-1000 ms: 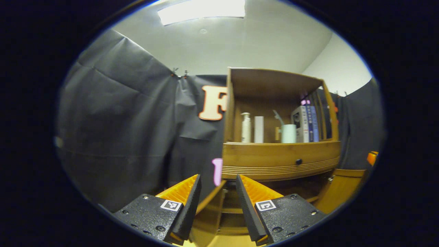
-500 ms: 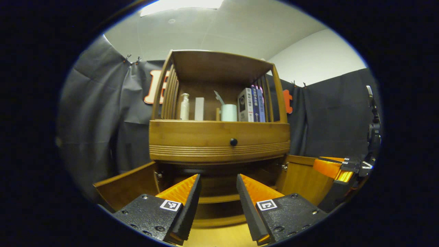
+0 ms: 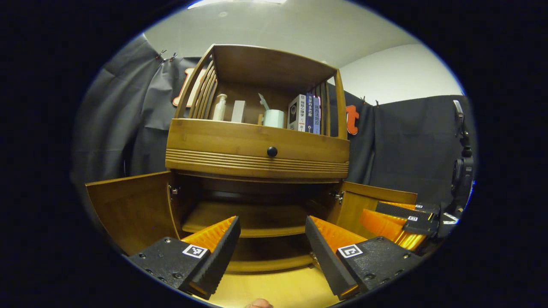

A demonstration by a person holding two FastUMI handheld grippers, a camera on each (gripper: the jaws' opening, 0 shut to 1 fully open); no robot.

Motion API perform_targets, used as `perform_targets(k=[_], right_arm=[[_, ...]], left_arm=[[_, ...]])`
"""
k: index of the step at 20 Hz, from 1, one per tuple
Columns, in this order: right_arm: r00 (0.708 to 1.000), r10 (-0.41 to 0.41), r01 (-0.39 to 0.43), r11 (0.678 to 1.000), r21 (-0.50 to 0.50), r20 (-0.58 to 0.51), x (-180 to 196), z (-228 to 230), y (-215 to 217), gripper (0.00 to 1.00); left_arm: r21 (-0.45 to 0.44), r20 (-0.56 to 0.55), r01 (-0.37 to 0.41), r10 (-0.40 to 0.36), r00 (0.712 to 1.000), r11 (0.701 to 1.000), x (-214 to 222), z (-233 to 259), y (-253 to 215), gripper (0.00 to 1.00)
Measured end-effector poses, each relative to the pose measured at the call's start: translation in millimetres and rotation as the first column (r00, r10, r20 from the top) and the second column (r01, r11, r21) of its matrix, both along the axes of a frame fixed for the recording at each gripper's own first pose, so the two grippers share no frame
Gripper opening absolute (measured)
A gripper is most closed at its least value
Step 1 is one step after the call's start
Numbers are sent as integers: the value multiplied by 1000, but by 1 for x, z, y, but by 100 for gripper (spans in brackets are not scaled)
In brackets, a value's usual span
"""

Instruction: Open the right door of the double-door shoe cabinet with the right hand, and open the left door with the left hand.

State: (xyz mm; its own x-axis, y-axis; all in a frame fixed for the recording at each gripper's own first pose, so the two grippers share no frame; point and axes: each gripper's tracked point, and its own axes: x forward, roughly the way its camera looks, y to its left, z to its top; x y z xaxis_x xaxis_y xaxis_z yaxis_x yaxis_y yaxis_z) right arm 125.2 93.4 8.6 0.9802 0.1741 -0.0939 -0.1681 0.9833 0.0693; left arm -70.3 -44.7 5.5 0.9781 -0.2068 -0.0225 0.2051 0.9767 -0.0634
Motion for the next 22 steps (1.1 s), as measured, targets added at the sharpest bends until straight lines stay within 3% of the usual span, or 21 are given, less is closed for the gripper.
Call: perform_targets(k=[3,4,8,9,10,11,14,22], right_arm=[[1000,14,-14,1000,13,-4,0,-3,2,94],[1000,11,-11,1000,8,0,2,-1,2,98],[1000,16,-16,1000,-6,-6,5,-4,6,98],[1000,19,-19,1000,-7,-10,7,-6,8,98],[1000,23,-23,1000,-7,-14,8,-7,8,98],[1000,26,-26,1000,-6,-18,8,-9,9,98],[1000,24,-24,1000,-8,-19,9,-9,11,94],[1000,14,-14,1000,-14,-24,6,-12,16,98]], left_arm=[[-18,-16,-17,16,1000,1000,3,-4,5,92],[-15,-17,-24,24,1000,1000,2,-4,7,92],[-2,-6,-40,40,999,999,4,-2,11,92],[-1,-1,-39,39,999,999,5,-1,12,96],[1,2,-39,39,999,999,5,-1,12,92],[4,3,-41,41,999,999,5,-1,13,96],[14,3,-51,51,999,999,7,-2,19,92],[9,2,-34,33,999,999,12,-2,29,92]])
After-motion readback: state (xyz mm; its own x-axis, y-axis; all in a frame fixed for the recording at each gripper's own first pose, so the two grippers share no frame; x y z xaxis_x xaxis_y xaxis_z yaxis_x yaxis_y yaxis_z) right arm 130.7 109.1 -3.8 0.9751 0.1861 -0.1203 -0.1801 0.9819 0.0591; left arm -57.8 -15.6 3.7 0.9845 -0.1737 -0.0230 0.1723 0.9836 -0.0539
